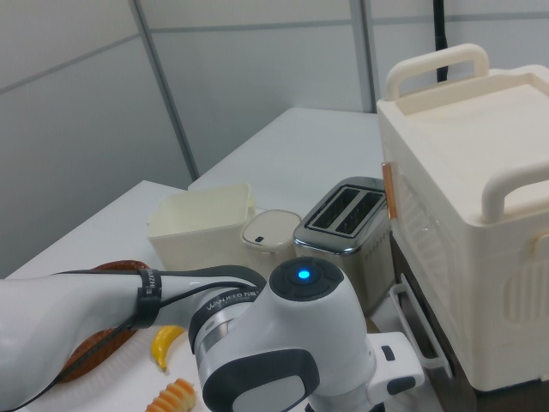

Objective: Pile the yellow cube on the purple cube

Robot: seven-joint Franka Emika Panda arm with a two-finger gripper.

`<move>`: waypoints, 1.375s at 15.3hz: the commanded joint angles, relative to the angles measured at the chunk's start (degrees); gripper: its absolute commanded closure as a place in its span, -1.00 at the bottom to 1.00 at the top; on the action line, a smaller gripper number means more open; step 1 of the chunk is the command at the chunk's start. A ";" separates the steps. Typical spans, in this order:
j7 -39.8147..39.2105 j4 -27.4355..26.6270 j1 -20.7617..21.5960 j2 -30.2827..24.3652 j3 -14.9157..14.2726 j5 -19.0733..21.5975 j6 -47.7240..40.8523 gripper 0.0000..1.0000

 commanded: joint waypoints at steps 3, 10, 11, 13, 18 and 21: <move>-1.09 1.31 -0.21 -0.93 -0.44 1.34 -1.79 -1.00; 3.46 5.53 1.45 -2.77 0.70 -0.05 -11.80 -1.00; 4.87 6.06 2.42 -3.30 0.70 -1.54 -12.59 -1.00; 9.43 6.15 5.31 -3.92 0.70 -3.83 -13.56 -1.00; 23.76 6.15 16.91 -6.20 0.70 -4.46 -16.11 -1.00; 31.41 6.24 23.15 -8.75 0.70 -5.33 -18.48 -1.00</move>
